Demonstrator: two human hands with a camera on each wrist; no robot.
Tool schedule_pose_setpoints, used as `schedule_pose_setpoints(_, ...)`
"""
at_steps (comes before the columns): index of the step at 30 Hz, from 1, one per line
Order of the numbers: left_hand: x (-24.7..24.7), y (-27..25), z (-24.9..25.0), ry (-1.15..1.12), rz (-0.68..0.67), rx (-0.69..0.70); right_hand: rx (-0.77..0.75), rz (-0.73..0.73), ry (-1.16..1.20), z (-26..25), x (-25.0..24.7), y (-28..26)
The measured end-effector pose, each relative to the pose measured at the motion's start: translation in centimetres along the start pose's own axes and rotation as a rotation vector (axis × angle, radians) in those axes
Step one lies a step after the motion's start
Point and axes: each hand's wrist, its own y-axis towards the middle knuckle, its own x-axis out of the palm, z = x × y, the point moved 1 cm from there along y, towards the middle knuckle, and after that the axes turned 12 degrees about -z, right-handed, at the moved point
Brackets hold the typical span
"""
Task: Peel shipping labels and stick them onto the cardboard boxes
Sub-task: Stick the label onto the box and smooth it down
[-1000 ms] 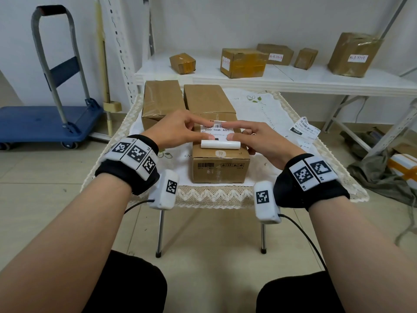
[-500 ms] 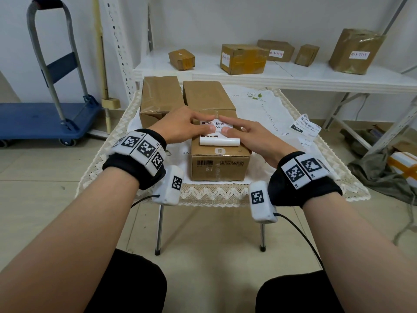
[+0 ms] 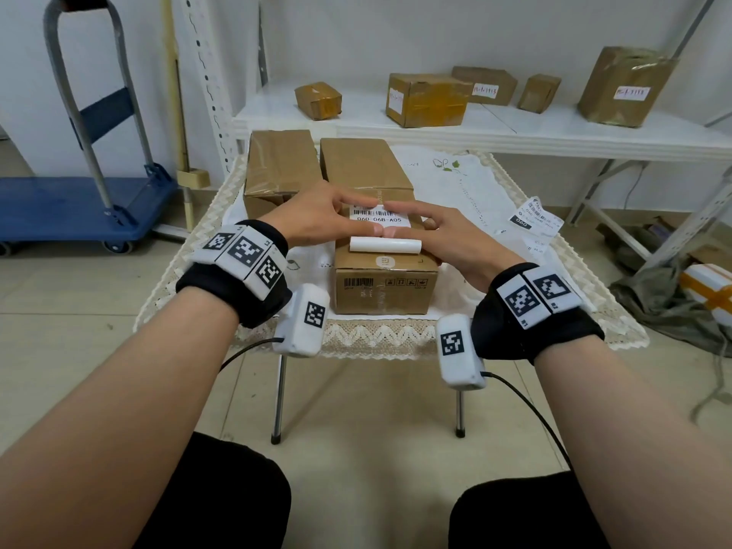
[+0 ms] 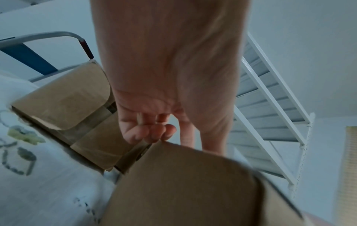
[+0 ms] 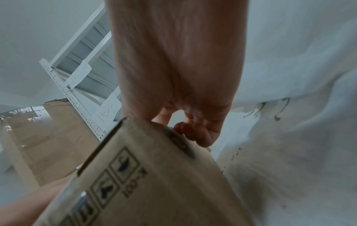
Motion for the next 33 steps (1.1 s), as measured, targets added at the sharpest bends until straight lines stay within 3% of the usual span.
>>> schedule_pose_setpoints(15,-0.4,-1.2,-0.5,0.047,-0.279,-0.066,0.049,-0.176,-0.081,-0.2,-0.6,-1.7)
schedule_pose_setpoints(23,-0.4,-1.2,-0.6,0.127,-0.323,-0.108,0.055,-0.197,-0.118,-0.2,-0.9,-1.7)
schedule_pose_setpoints(33,-0.7,-0.6,-1.6,-0.032,-0.157,-0.1,0.013,-0.041,0.044,0.3,-0.7,-1.1)
